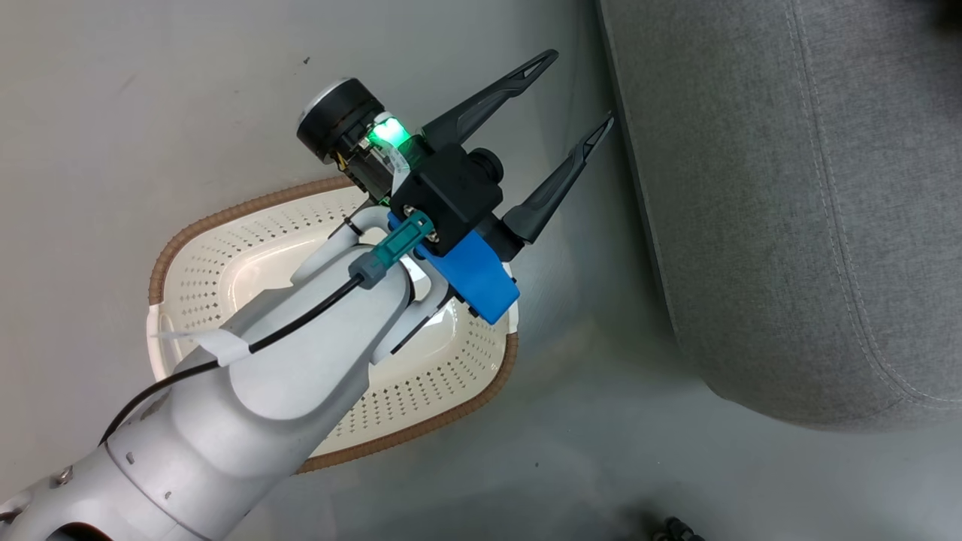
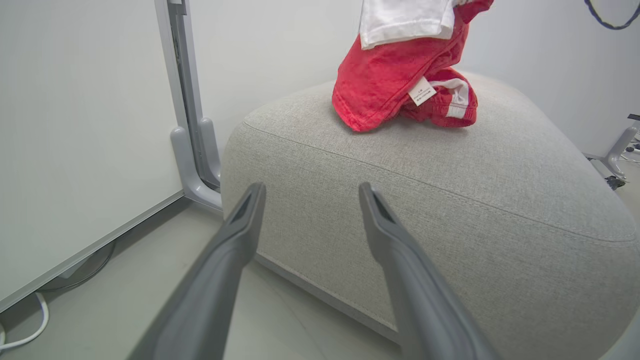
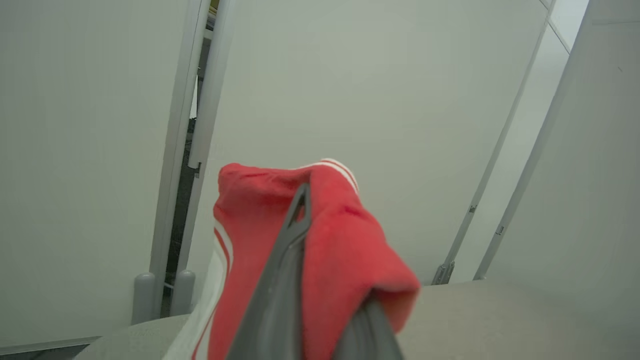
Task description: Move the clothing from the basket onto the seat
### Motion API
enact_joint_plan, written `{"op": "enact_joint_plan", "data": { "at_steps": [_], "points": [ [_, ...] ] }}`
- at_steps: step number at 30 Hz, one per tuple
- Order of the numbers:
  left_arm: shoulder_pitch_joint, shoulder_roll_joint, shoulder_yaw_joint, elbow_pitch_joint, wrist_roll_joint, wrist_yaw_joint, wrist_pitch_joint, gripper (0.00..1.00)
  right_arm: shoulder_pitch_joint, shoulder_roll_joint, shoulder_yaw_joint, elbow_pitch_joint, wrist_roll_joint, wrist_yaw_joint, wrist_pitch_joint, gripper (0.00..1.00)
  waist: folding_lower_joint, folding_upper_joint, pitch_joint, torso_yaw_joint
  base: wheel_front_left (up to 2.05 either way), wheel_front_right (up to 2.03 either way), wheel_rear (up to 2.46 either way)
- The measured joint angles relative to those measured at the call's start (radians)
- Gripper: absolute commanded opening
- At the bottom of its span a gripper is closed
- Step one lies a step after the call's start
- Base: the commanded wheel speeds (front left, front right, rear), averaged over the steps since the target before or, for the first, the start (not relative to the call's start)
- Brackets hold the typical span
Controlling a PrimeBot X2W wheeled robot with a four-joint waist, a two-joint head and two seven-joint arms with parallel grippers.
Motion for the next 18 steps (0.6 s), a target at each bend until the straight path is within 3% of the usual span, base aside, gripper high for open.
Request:
{"op": "enact_joint_plan", "data": {
  "at_steps": [6,17,18],
  "points": [
    [-0.011,-0.003,-0.002,0.001,0.000,0.000,-0.003,1.00,0.042,0.046,-0.002,0.104,-0.025,0.000,0.000,0.00,0.0000,0.0000,0.013,0.012,0.00,0.00,0.00],
    [-0.016,-0.007,-0.007,0.014,-0.002,0.002,-0.019,1.00,0.053,0.052,0.031,0.280,-0.035,0.000,0.000,0.00,0.0000,0.0000,0.017,0.034,0.00,0.00,0.00],
    [-0.016,-0.009,-0.008,0.016,-0.004,0.003,-0.020,1.00,0.053,0.051,0.034,0.280,-0.035,0.000,0.000,0.31,0.0000,0.0000,0.013,0.035,0.00,0.00,0.00]
  ]
}}
